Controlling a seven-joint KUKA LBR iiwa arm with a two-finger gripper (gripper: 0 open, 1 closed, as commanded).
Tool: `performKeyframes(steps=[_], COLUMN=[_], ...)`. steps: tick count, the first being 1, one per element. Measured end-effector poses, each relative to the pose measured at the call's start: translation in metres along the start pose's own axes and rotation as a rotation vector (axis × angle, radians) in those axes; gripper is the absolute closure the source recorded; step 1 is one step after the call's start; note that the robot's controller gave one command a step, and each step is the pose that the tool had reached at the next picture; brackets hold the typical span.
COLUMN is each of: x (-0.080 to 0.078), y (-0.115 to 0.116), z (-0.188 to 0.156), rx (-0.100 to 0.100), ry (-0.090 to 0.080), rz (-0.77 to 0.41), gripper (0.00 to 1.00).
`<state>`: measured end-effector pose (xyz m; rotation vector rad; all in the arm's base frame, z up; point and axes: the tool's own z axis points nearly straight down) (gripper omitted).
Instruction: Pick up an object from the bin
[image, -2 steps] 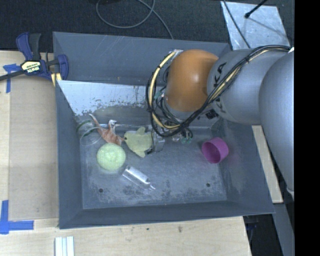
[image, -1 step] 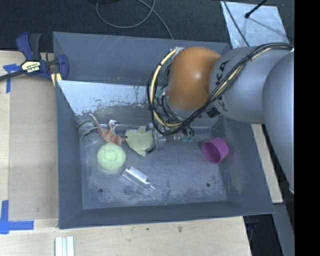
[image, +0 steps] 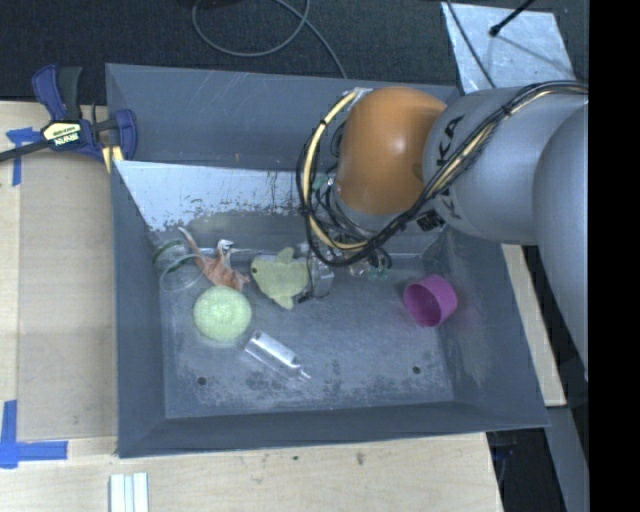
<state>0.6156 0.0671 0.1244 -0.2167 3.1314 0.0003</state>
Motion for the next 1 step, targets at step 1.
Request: performKeyframes(steps=[1], x=[-0.0008], y=[-0.0001], z=[-0.0110], rx=[0.000], ry=[-0.003], rz=[0.000], gripper=[1.00])
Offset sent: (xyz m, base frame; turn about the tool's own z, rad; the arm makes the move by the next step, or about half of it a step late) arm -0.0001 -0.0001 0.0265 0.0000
